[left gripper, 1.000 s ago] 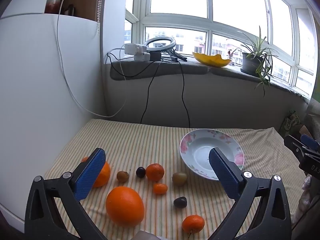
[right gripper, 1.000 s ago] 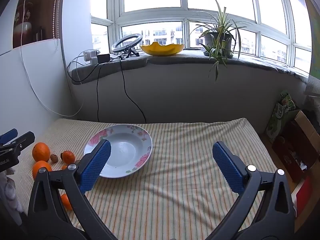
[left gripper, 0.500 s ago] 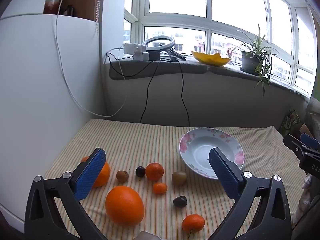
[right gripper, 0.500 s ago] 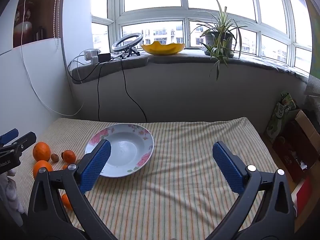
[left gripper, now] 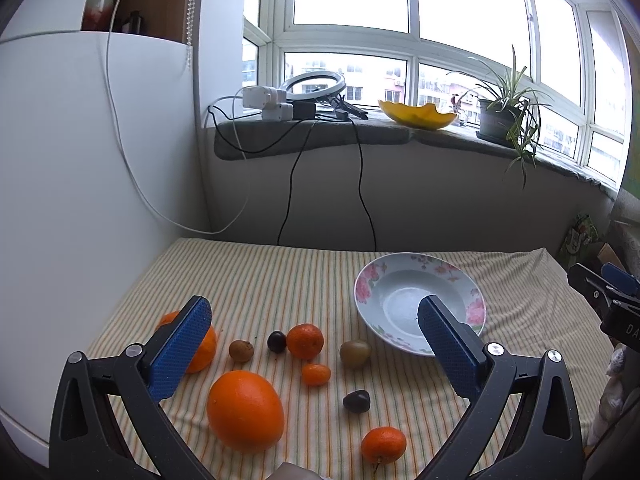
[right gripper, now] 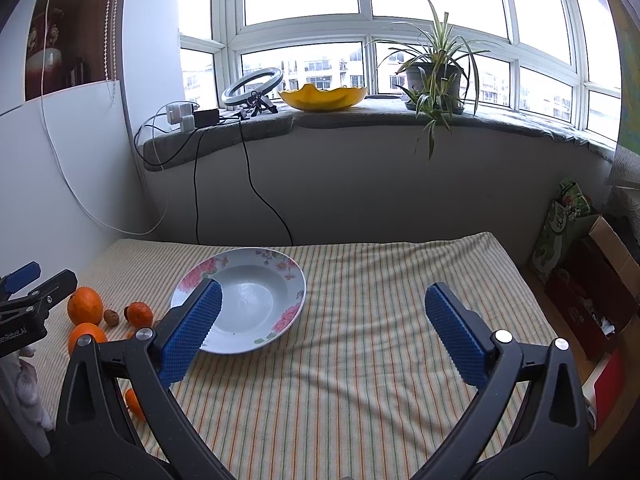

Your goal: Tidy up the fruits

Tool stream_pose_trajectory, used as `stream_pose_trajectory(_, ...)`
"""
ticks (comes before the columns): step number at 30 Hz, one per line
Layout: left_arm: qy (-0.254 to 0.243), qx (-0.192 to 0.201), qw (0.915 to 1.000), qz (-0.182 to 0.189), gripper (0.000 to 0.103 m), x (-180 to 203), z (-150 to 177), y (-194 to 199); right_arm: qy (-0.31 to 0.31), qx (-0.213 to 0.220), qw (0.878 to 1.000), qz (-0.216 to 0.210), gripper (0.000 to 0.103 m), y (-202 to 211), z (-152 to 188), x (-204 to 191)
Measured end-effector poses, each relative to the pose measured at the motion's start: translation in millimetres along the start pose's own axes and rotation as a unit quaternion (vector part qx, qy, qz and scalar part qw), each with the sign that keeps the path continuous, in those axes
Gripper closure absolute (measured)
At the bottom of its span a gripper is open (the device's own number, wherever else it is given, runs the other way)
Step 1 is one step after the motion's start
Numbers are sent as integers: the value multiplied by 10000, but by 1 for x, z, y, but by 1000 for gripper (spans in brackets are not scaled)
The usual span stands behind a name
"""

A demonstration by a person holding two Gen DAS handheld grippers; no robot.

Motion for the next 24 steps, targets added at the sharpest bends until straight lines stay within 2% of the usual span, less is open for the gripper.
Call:
stream_pose_trajectory(16, -25, -50, 10000, 33, 1, 1, -9, -1, 58, -67, 10000, -40, 0, -7, -4, -3)
stream_pose_trajectory(24, -111, -212, 9996, 157, 1, 7, -9, -5, 167, -101, 9998, 5, 0, -13, -5, -6)
Point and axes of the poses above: each gripper's, at about its wrist camera, not at the fingertips, and y roughly against the way its jaws point, x to its right, z to its underside, the point moved 8 cm from there along -y, roughly the way its jaws point
